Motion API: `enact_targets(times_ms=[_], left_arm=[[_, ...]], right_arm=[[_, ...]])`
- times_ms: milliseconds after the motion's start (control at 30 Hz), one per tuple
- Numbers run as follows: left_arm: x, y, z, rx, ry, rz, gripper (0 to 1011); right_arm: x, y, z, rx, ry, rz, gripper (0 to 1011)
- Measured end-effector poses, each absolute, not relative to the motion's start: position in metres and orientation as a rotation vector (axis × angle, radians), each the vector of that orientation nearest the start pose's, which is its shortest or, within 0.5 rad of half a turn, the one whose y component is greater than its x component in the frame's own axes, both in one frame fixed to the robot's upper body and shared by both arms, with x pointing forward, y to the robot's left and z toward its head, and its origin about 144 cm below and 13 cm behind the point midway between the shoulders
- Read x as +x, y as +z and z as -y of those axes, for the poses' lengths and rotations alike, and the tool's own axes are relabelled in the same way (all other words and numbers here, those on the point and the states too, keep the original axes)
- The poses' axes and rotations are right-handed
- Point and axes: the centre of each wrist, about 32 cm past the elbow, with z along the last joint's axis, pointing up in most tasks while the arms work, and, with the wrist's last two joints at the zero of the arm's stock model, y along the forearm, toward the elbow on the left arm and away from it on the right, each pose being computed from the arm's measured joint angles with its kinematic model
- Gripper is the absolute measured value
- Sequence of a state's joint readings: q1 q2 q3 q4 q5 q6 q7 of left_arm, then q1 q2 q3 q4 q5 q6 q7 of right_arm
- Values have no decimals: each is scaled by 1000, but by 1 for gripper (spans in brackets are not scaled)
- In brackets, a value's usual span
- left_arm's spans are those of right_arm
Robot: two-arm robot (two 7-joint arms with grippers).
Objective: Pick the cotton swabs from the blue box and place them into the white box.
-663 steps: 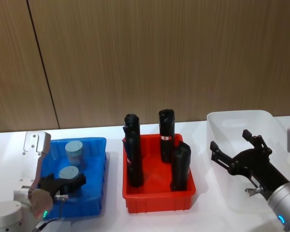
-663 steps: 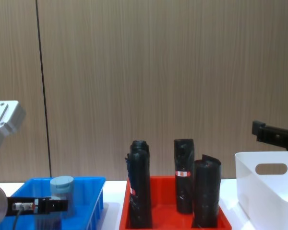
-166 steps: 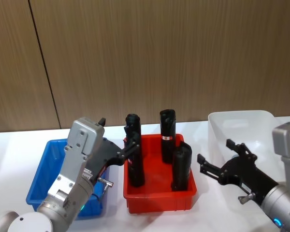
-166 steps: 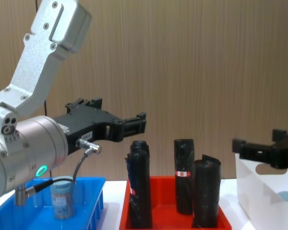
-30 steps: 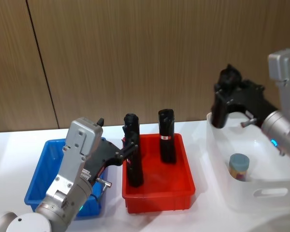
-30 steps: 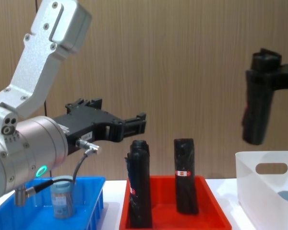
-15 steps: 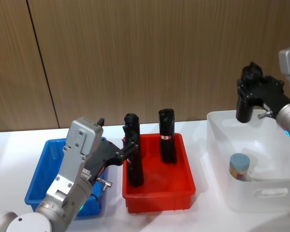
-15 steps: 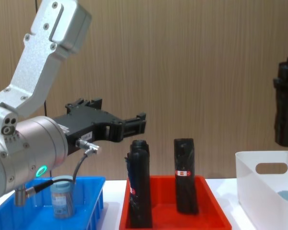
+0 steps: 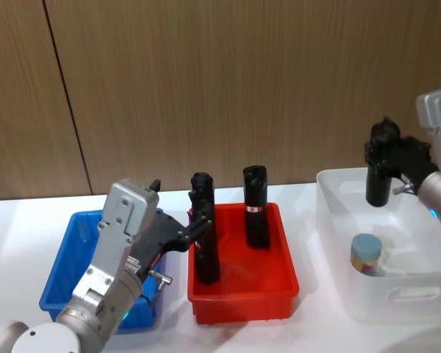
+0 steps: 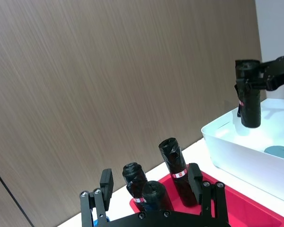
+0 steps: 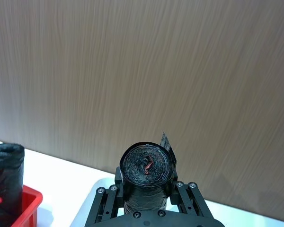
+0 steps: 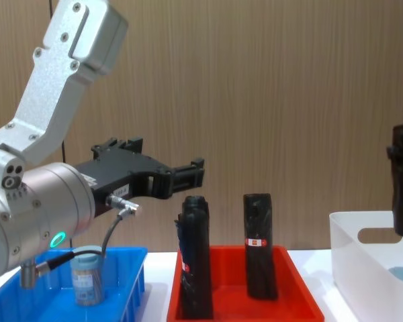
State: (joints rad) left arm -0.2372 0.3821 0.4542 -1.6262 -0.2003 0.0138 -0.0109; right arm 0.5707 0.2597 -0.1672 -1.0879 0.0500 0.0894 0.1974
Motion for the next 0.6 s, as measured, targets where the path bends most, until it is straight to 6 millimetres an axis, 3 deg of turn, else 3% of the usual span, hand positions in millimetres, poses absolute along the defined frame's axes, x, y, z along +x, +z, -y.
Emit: enact_targets(times_ms=[333,600], left_arm=[[492,1204,-198,61,1124,268,1004],[492,1204,-198,61,1124,268,1004]], right_arm=[[613,1210,295,-258,-1346,108,499],[613,1204,295,-265,-1338,81,733]])
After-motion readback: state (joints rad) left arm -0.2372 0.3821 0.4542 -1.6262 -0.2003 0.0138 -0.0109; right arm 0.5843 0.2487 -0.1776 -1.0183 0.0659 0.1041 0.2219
